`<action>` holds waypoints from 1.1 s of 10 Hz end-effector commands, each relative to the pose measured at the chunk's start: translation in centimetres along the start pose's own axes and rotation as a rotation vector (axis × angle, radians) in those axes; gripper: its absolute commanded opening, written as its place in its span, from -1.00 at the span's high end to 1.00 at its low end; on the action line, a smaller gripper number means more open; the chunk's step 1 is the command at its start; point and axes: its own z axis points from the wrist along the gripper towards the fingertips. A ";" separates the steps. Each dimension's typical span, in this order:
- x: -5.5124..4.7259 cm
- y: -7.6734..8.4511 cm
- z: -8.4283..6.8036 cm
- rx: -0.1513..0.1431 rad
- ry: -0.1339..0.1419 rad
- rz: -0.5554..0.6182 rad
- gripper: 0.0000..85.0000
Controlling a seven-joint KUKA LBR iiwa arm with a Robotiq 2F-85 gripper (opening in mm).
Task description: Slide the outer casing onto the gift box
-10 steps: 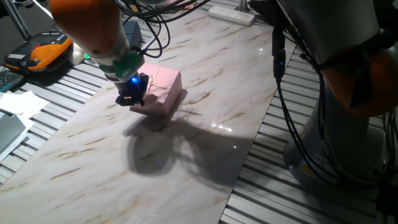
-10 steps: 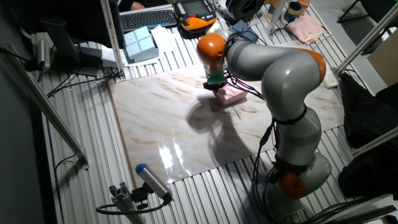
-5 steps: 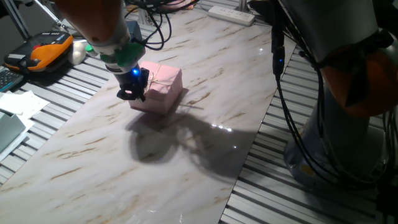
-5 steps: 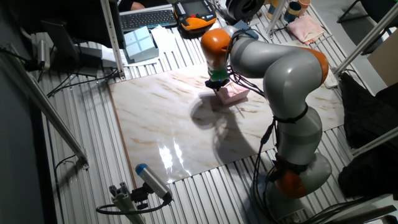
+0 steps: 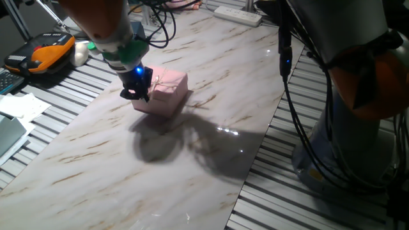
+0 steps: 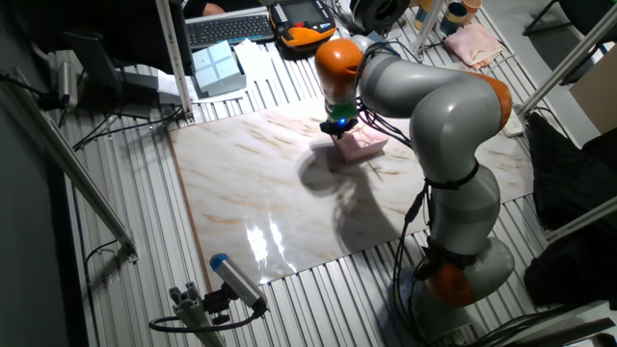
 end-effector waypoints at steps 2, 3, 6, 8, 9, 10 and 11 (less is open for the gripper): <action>0.1 0.2 0.0 -0.004 0.004 0.006 1.00; 0.2 0.3 -0.1 -0.028 0.005 0.020 1.00; 0.9 -0.3 -1.4 -0.116 0.024 0.028 1.00; 1.8 -0.8 -3.0 -0.146 0.014 0.029 1.00; 2.4 -1.2 -3.7 -0.166 0.020 0.032 1.00; 3.3 -1.5 -4.4 -0.168 0.022 0.032 1.00; 4.1 -1.8 -4.9 -0.176 0.021 0.032 1.00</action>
